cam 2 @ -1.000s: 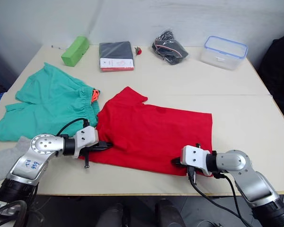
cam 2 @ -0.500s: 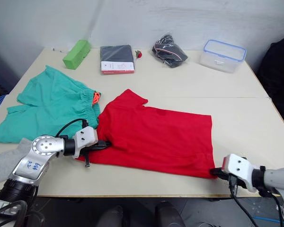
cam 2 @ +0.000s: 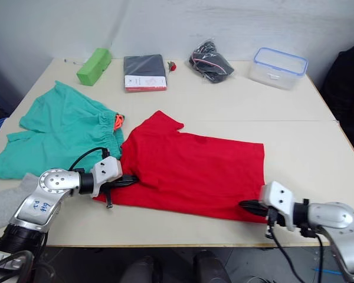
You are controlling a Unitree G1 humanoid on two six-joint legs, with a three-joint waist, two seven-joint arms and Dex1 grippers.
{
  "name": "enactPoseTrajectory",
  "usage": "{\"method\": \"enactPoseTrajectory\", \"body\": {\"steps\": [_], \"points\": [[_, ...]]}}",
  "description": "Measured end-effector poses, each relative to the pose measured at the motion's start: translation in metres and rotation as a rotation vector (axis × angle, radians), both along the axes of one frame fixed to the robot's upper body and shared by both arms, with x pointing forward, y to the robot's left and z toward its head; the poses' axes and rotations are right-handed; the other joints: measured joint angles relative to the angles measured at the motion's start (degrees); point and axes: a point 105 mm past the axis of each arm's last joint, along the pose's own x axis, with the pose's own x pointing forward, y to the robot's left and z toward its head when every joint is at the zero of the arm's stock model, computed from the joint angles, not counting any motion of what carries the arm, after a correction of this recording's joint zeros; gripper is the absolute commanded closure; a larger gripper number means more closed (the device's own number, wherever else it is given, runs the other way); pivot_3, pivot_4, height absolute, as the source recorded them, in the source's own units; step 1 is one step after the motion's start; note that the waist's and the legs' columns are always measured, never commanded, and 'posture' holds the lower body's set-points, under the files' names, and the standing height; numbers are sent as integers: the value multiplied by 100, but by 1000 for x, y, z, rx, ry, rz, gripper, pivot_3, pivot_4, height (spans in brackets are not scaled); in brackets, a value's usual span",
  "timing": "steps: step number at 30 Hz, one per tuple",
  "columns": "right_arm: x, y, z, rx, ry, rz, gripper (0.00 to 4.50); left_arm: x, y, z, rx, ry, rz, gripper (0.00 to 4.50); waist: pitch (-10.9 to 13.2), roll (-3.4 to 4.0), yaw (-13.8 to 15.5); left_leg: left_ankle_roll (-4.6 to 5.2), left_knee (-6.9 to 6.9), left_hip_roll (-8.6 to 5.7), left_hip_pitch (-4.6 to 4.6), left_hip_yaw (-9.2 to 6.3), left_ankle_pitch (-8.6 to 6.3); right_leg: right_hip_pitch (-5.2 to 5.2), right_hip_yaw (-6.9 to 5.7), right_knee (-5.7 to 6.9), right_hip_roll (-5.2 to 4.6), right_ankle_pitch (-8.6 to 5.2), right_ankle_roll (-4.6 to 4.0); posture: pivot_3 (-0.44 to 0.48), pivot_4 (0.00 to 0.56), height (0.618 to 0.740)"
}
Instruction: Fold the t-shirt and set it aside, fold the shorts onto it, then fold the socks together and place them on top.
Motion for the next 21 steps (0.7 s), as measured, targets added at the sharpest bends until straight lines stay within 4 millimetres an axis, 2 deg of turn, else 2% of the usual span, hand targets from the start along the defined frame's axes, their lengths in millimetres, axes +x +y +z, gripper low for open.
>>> {"method": "enactPoseTrajectory", "body": {"steps": [3,6,8,12,14,17,21], "points": [[3,11,-11,-33,-18,8,4488,0,0,-1,2,-6,1,4493,-1,0,4,1,0,-2,4,1,-1,4,1,0,-4,0,0,0,150,740],[6,3,-14,-63,-38,-42,4488,0,0,-3,1,-8,9,4493,-17,-27,6,2,1,-2,8,1,-1,13,0,0,-6,0,0,0,150,740],[5,-13,-13,-92,-38,-91,4488,-1,-1,-3,1,-8,6,4493,-24,-37,34,4,1,-3,8,0,-2,15,-3,-4,-8,0,0,0,150,740],[2,-72,-9,-197,-7,-263,4488,-4,-1,-4,-1,-16,5,4493,-45,-66,111,7,-5,-4,8,0,-5,16,-4,-15,-11,0,0,0,150,740],[2,-83,-6,-197,-4,-302,4488,-5,1,-4,-5,-16,14,4493,-48,-69,119,7,-10,-3,7,1,-5,15,-4,-19,-10,0,0,0,150,740],[3,-71,2,-92,25,-287,4488,-5,4,-4,-23,-7,44,4493,-38,-47,92,7,-14,-3,6,3,-5,11,-1,-16,-9,0,0,0,150,740],[20,-23,40,90,-49,-183,4488,-4,4,-4,-32,1,53,4493,-23,-9,26,11,-13,-3,5,2,-3,5,0,-5,-6,0,0,0,150,740]]}}
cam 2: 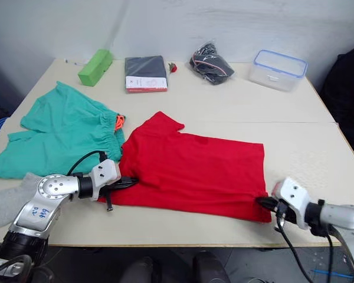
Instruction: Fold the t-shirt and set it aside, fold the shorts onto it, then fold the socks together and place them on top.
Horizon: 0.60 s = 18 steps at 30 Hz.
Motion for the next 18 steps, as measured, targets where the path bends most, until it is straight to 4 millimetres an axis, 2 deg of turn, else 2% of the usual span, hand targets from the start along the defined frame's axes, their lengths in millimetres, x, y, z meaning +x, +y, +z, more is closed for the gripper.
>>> {"method": "enactPoseTrajectory", "body": {"steps": [2,4,8,11,15,18], "points": [[-1,27,13,54,-27,80,4488,0,-3,1,-21,12,1,4493,0,0,-3,-3,-5,2,-8,-8,0,-8,-7,-1,3,0,0,0,150,740],[-4,46,11,72,-9,132,4488,-1,-6,3,-39,25,-1,4493,1,-2,41,-12,-4,2,-27,-14,2,-23,-12,-4,2,0,0,0,150,740],[-11,72,-18,31,58,193,4488,1,-7,8,-54,33,2,4493,-2,-4,91,-9,21,-1,-113,-9,-1,-113,-10,9,-5,0,0,0,150,740],[-8,73,-44,-35,89,168,4488,1,-6,8,-52,36,5,4493,-2,-4,91,-8,29,0,-123,-3,0,-130,-8,18,-8,1,0,0,150,740],[3,72,-46,-92,12,148,4488,1,-3,5,-43,45,20,4493,-4,-9,60,-4,32,0,-93,-2,11,-91,-8,17,-8,1,1,0,150,740],[4,63,-49,-127,-9,127,4488,-1,-1,2,-40,53,25,4493,-16,-23,60,3,26,-1,-76,-2,14,-73,-8,16,-9,5,2,0,150,740]]}}
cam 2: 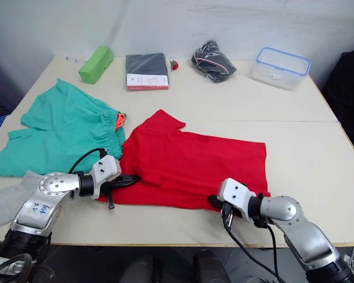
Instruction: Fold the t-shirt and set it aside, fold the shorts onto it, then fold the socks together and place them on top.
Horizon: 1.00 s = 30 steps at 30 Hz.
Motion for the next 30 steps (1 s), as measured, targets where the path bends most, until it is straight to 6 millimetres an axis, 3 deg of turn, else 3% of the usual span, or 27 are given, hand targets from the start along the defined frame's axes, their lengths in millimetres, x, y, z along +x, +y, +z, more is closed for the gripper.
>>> {"method": "enactPoseTrajectory", "body": {"steps": [3,5,11,14,17,20,23,26,30], "points": [[5,-18,7,0,6,-53,4488,-3,7,-1,6,5,20,4493,-8,-14,32,0,-16,-2,31,-1,-2,33,-4,-14,-4,0,0,0,150,740],[7,-18,12,43,43,-65,4488,-4,11,-2,4,8,32,4493,-6,-12,25,-3,-27,-2,51,-1,-5,46,-3,-17,-4,-1,-1,0,150,740],[1,41,46,204,43,146,4488,-7,10,1,-11,19,47,4493,7,10,-90,1,-36,1,40,-5,-8,30,-7,-10,0,-2,-4,0,150,740],[-4,42,34,137,63,173,4488,-11,4,7,-55,51,35,4493,7,7,-40,-7,-17,-5,-31,-15,-3,-32,-23,-7,-11,-2,-4,0,150,740],[-3,24,11,20,84,138,4488,-15,-13,28,-124,74,-38,4493,7,6,17,-3,-4,-12,-76,-14,-5,-78,-34,0,-25,-1,-2,0,150,740],[-2,21,9,-3,41,135,4488,-15,-27,55,-167,43,-105,4493,4,3,13,-3,24,-10,-118,-17,-5,-119,-44,21,-25,-1,-2,0,150,740],[-2,18,5,-17,15,127,4488,-14,-46,65,-175,39,-174,4493,4,3,27,-2,60,-10,-114,-19,-5,-105,-45,37,-25,-1,-1,0,150,740],[-4,16,2,-17,16,113,4488,-9,-61,51,-110,51,-231,4493,3,1,37,6,69,-13,-77,-20,-3,-56,-47,25,-25,2,5,0,150,740],[-11,15,-1,-8,28,102,4488,7,-54,14,18,93,-195,4493,2,-1,37,7,37,-13,-32,-20,-6,-12,-49,1,-24,2,4,0,150,740]]}}
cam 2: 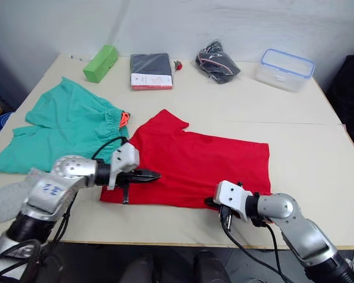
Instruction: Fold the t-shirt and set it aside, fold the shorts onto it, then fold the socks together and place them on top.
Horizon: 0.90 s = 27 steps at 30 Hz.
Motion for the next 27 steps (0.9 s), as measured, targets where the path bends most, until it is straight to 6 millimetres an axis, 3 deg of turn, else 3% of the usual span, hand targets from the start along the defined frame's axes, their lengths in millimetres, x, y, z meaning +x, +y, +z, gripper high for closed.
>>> {"method": "enactPoseTrajectory", "body": {"steps": [7,12,15,18,23,27], "points": [[-6,-3,-1,5,6,-33,4488,25,-3,2,62,-75,-44,4493,-4,-6,27,-3,-5,1,-5,0,0,-10,-2,1,-2,0,0,0,150,740],[-10,-2,-2,6,14,-30,4488,44,-23,0,20,-123,-69,4493,-5,-8,31,-2,-1,0,-6,-1,-1,-10,-5,2,-5,0,1,0,150,740],[-11,-2,-2,9,19,-29,4488,49,-34,3,-27,-143,-78,4493,-5,-8,22,-2,-2,0,-6,0,-1,-12,-5,5,-5,0,1,0,150,740],[-14,-2,-2,20,26,-32,4488,50,-31,13,-71,-152,-73,4493,-5,-8,0,-6,-4,3,-6,2,1,-18,-5,11,-4,0,0,0,150,740],[-15,-6,1,60,61,-63,4488,28,-9,51,-97,-159,-128,4493,-4,-8,-8,-9,-5,3,-7,1,3,-21,-5,19,-5,0,0,0,150,740],[-10,-15,5,67,57,-111,4488,-8,9,35,-18,-30,-197,4493,0,-1,-7,-9,-6,2,-7,1,2,-18,-4,13,-6,0,0,0,150,740]]}}
